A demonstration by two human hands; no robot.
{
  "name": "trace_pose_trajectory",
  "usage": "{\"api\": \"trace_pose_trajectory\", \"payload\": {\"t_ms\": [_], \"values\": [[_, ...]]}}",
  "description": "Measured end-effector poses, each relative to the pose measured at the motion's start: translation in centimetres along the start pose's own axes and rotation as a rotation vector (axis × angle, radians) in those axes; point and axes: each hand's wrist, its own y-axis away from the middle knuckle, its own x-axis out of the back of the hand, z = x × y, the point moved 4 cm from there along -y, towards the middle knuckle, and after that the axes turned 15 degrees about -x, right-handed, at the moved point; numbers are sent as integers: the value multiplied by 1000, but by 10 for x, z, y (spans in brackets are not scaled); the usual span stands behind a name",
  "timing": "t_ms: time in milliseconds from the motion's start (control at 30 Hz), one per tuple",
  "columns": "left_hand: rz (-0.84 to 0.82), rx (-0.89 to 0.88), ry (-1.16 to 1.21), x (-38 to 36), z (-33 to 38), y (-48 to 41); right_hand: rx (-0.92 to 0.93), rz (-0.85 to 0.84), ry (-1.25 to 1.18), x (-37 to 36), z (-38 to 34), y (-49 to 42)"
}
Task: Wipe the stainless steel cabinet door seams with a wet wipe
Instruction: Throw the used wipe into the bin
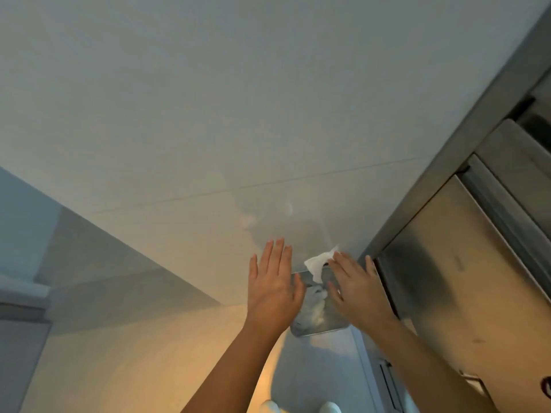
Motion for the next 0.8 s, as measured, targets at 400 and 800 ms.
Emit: {"api": "trace_pose_trajectory", "payload": {"t_ms": [400,800], "values": [[-146,48,20,-106,-34,19,-156,-468,169,-166,39,12],[-76,44,-93,-163,-55,47,-272,-648,127,-267,42,13]]}}
